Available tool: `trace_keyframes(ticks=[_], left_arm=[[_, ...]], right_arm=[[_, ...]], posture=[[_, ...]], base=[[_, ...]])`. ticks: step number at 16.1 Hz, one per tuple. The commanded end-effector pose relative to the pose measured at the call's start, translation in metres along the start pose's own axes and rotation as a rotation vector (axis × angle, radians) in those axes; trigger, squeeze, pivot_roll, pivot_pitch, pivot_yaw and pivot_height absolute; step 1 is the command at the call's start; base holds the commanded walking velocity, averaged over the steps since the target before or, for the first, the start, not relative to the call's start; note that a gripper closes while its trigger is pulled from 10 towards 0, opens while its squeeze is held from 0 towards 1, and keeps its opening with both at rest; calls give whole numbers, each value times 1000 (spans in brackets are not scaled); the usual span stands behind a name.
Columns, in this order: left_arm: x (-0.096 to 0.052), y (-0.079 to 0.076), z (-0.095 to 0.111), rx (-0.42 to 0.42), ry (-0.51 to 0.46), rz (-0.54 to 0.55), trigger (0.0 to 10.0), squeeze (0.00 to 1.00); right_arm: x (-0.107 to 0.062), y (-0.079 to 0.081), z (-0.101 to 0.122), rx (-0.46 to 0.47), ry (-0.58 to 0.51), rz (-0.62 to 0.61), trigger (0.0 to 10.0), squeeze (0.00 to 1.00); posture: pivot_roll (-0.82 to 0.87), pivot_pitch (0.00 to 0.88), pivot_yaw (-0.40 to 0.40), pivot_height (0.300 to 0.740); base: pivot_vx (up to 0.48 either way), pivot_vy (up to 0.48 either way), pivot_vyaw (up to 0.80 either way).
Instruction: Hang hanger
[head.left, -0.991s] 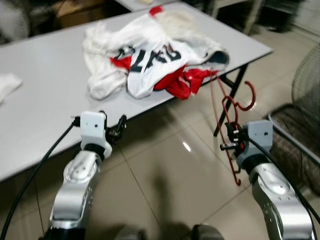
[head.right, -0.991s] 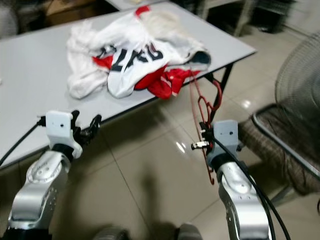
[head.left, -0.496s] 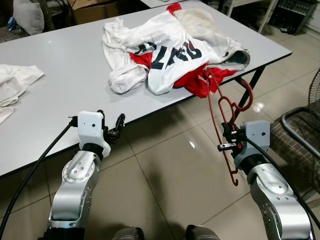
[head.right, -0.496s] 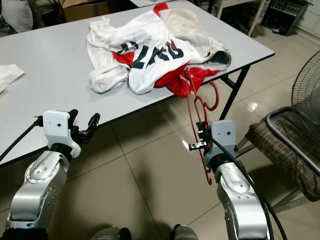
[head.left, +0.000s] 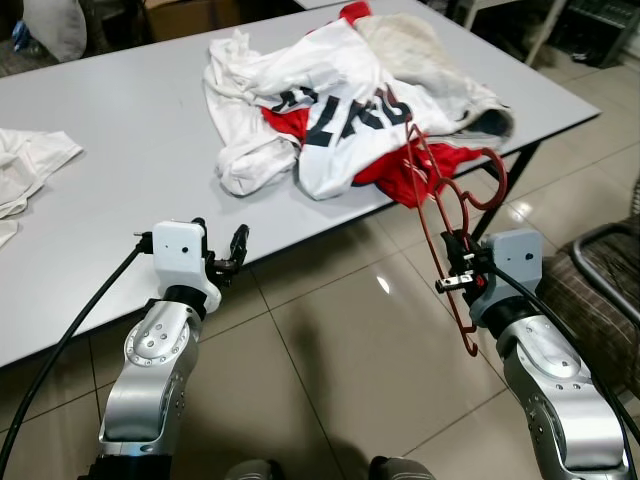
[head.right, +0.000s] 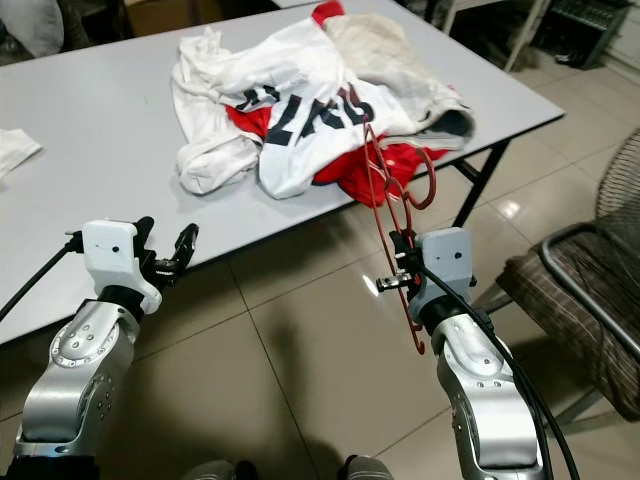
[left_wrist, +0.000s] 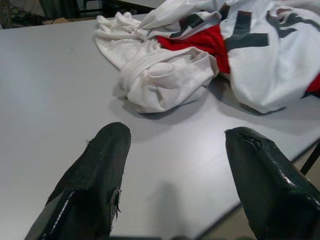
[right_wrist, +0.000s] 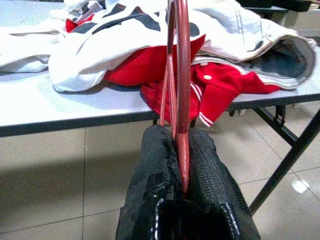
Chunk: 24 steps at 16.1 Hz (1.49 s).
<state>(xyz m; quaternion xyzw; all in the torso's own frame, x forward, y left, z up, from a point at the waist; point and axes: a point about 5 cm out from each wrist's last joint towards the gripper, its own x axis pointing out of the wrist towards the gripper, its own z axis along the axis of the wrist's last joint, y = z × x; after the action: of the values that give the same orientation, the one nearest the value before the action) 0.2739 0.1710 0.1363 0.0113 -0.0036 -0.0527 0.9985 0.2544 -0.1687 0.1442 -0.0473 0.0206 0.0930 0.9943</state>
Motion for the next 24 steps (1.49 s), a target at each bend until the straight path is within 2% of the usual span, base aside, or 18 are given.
trace_keyframes(ticks=[1, 3, 10, 12, 14, 18, 20, 21, 24], left_arm=[[0, -1, 3, -2, -16, 0, 10000, 0], [-1, -3, 2, -3, -14, -6, 10000, 0], [0, -8, 1, 8, -12, -36, 10000, 0], [0, -8, 1, 12, -11, -40, 10000, 0], [-1, -10, 1, 14, -10, -52, 10000, 0], [-9, -21, -6, 28, -2, -161, 10000, 0], [-12, -23, -8, 46, 5, -196, 10000, 0], [-14, -23, -9, 64, 8, -214, 10000, 0], [-17, -13, -14, 218, 34, -216, 10000, 0]], right_arm=[[0, -2, -1, 10, -1, -2, 10000, 0], [-1, -1, -1, 16, 4, 5, 10000, 0], [-3, -4, 0, -8, -20, -6, 10000, 0], [-3, -3, -1, 3, -9, 8, 10000, 0], [-4, -3, -2, 32, -3, 13, 10000, 0], [-16, -5, -8, 9, 11, 19, 10000, 0], [-20, -6, -9, 0, 9, 26, 10000, 0], [-23, -6, -10, -5, 10, 30, 10000, 0], [-24, -7, -13, -17, 18, 36, 10000, 0]], posture=[[-121, 120, 18, 740], [-121, 123, 20, 740], [-118, 124, 25, 740], [-118, 124, 26, 740], [-119, 124, 26, 740], [-124, 126, 23, 740], [-127, 124, 21, 740], [-127, 122, 21, 740], [-126, 121, 25, 740]], base=[[330, 0, 0], [332, 0, -800], [333, 0, 0], [336, 0, 0], [334, 0, -788], [333, 0, -780], [326, 0, 0], [0, 0, 0], [0, 0, 0]])
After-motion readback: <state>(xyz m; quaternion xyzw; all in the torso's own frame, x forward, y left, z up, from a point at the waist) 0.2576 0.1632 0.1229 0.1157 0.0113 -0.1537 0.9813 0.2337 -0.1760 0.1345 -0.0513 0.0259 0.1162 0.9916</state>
